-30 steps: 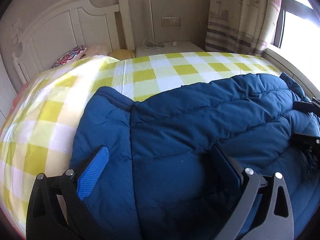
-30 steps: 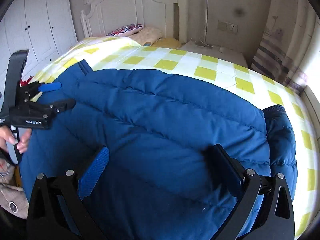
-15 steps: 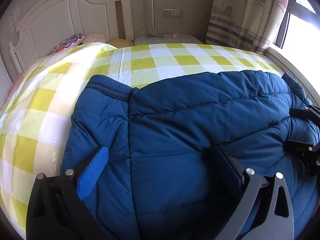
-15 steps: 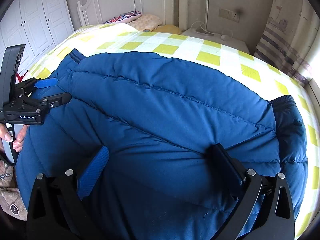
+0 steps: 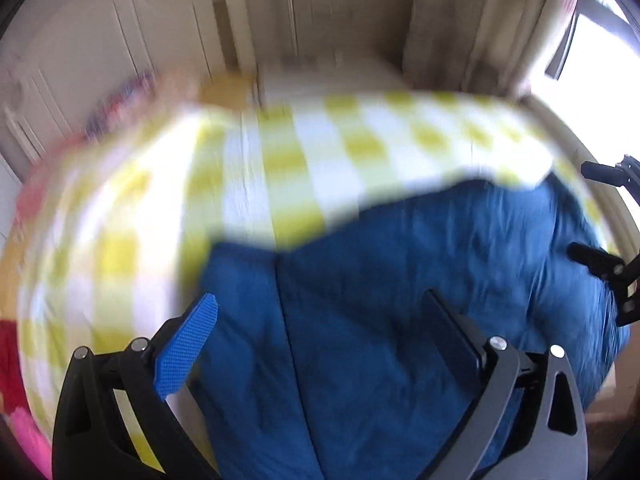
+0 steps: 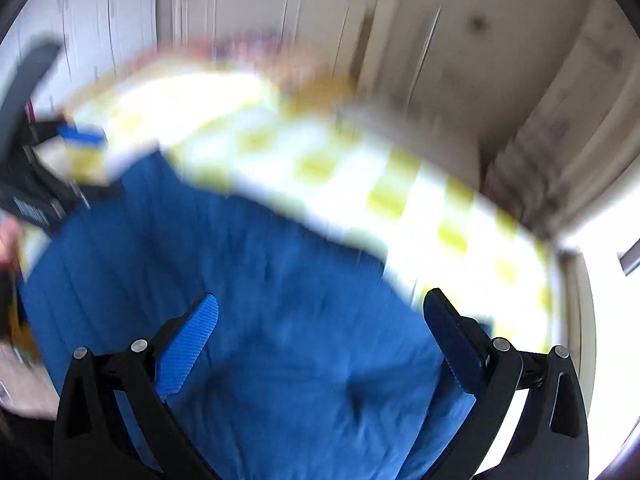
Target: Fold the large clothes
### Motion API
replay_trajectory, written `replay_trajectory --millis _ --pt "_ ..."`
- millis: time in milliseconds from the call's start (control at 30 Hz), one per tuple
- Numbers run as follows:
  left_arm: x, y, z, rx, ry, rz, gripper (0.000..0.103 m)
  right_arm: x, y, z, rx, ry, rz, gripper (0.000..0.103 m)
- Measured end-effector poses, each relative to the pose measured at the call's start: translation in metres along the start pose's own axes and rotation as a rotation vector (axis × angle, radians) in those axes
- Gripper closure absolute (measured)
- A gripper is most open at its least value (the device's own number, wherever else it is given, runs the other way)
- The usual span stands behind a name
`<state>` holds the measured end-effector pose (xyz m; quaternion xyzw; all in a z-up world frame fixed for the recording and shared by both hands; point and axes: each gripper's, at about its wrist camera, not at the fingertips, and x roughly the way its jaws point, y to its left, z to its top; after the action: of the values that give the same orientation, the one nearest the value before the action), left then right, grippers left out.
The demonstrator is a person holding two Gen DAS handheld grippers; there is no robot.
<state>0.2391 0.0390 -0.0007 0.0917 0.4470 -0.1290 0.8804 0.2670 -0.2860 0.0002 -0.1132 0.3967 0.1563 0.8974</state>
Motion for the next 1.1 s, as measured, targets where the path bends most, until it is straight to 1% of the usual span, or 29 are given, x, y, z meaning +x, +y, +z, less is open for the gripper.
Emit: replay_trajectory --millis 33,67,100,133,167,233,267,367,433,500,667,733,800,933,1000,1100 --pt "-0.004 0.003 0.006 -0.036 -0.064 0.002 0.002 -0.006 -0.008 0.005 0.049 -0.059 0.007 0.005" --pt "-0.001 0.007 0.01 -0.075 -0.1 -0.006 0.002 -0.007 -0.019 0.008 0.118 -0.111 0.017 0.005" --pt "0.007 0.009 0.011 -0.114 -0.126 -0.001 0.002 -0.001 -0.025 0.007 0.165 -0.133 0.027 0.005" --pt "0.016 0.011 0.01 -0.139 -0.136 0.017 0.002 0.01 -0.026 0.004 0.179 -0.124 0.038 0.005" --pt "0.029 0.011 0.008 -0.157 -0.131 0.037 0.002 0.022 -0.024 0.0 0.173 -0.101 0.04 0.007" --pt "0.058 0.009 0.005 -0.164 -0.092 0.042 0.003 0.045 -0.022 -0.008 0.158 -0.049 0.042 0.014" --pt "0.073 0.007 0.002 -0.16 -0.071 0.047 0.003 0.062 -0.021 -0.015 0.16 -0.006 0.057 0.014" --pt "0.104 0.003 -0.004 -0.134 -0.011 0.062 0.002 0.097 -0.022 -0.027 0.19 0.076 0.069 0.014" --pt "0.111 0.001 -0.007 -0.126 -0.005 0.078 0.002 0.105 -0.019 -0.029 0.203 0.091 0.073 0.009" --pt "0.113 0.002 -0.008 -0.125 0.0 0.074 0.002 0.112 -0.016 -0.032 0.196 0.107 0.066 0.005" --pt "0.123 0.017 -0.013 -0.205 0.01 -0.021 0.002 0.118 -0.008 -0.037 0.171 0.113 0.026 0.004" --pt "0.124 0.016 -0.013 -0.206 0.005 -0.019 0.002 0.12 -0.007 -0.037 0.16 0.116 0.01 0.004" --pt "0.123 0.013 -0.013 -0.205 0.003 -0.015 0.002 0.123 -0.009 -0.038 0.162 0.118 0.013 0.004" --pt "0.124 0.017 -0.013 -0.225 0.004 -0.043 0.002 0.125 -0.01 -0.038 0.169 0.125 0.015 0.004" --pt "0.125 0.017 -0.012 -0.219 0.01 -0.038 0.002 0.126 -0.007 -0.037 0.157 0.13 0.003 0.004" --pt "0.125 0.012 -0.008 -0.191 0.04 -0.011 0.002 0.124 -0.012 -0.033 0.161 0.165 0.04 0.005"
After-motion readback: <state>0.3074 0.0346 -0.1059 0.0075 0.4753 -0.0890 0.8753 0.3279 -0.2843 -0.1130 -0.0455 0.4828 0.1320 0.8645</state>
